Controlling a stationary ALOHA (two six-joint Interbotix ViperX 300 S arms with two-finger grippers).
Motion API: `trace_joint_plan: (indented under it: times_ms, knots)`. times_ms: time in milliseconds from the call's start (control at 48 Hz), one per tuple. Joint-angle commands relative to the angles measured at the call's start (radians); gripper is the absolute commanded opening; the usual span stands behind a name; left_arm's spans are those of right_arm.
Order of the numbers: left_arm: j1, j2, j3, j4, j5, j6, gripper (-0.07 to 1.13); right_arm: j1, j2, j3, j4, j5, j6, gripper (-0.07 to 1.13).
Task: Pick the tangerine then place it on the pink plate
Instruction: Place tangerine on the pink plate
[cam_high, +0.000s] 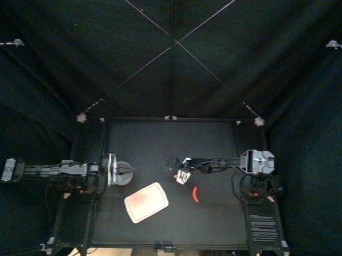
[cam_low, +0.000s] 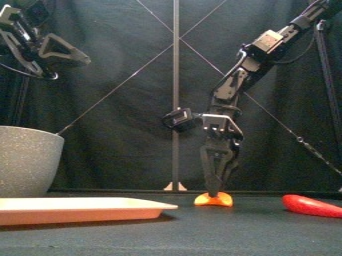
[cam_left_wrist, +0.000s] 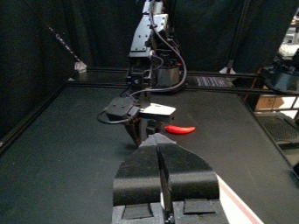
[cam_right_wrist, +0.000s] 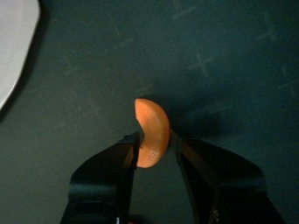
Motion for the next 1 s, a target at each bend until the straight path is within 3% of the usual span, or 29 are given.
trace_joint_plan:
  times_ms: [21, 167, 375, 729, 896, 1000]
  knots:
    - [0.000, 0.005, -0.017, 0.000, -0.005, 0.000, 0.04, -0.002, -0.020, 0.000, 0.008, -0.008, 0.000, 0.75]
    - [0.000, 0.005, -0.017, 0.000, -0.005, -0.002, 0.04, 0.002, -0.015, 0.006, 0.009, -0.017, 0.002, 0.69]
    - [-0.002, 0.005, -0.017, 0.000, -0.006, -0.002, 0.04, 0.034, -0.023, -0.031, 0.020, -0.014, 0.002, 0.41]
    - [-0.002, 0.005, -0.017, 0.000, -0.011, 0.002, 0.04, 0.210, 0.083, -0.302, 0.049, -0.003, -0.005, 0.41]
    - [-0.002, 0.005, -0.015, 0.003, -0.012, 0.003, 0.04, 0.232, 0.193, -0.426, 0.052, 0.057, -0.002, 0.43]
    - [-0.002, 0.003, -0.015, 0.003, -0.012, 0.003, 0.04, 0.241, 0.244, -0.497, 0.044, 0.071, -0.003, 0.51]
